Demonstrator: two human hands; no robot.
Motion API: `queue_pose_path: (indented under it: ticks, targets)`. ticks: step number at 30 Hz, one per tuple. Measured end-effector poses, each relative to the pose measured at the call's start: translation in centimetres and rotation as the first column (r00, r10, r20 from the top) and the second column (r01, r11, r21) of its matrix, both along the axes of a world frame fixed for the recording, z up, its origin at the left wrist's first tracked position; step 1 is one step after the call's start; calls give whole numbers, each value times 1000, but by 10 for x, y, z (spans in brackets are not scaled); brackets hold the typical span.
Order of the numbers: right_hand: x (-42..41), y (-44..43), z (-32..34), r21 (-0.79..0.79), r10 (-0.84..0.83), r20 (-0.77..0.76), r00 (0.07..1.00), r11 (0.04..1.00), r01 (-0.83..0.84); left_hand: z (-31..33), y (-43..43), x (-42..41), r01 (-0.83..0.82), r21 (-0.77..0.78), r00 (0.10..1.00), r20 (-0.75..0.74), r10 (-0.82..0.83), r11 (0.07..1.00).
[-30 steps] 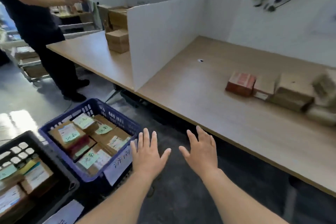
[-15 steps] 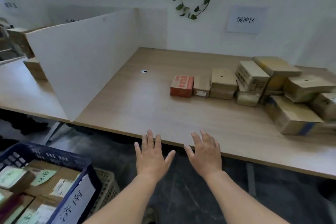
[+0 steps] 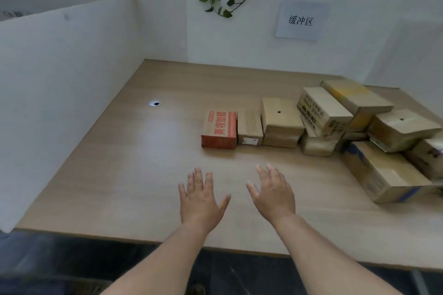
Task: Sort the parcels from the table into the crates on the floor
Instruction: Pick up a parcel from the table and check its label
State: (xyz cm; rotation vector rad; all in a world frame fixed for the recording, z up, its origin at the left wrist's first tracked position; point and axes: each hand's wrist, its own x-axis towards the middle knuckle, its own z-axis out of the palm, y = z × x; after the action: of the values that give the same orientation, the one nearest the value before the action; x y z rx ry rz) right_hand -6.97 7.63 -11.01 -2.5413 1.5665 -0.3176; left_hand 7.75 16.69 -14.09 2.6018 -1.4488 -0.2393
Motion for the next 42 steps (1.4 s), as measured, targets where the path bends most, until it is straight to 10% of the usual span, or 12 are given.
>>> queue_pose_path:
  ticks: [26, 33, 42]
  targets:
    - [180, -228, -42, 255, -174, -108, 979, 947, 196, -22, -258, 187, -12, -75, 907, -420, -21, 997]
    - [186, -226, -35, 627, -326, 191, 926, 766, 140, -15, -246, 180, -146, -11, 829, -547, 117, 989]
    - [161, -189, -7, 728, -288, 394, 873, 678, -105, 20, -196, 156, -310, -14, 765, -598, 241, 951]
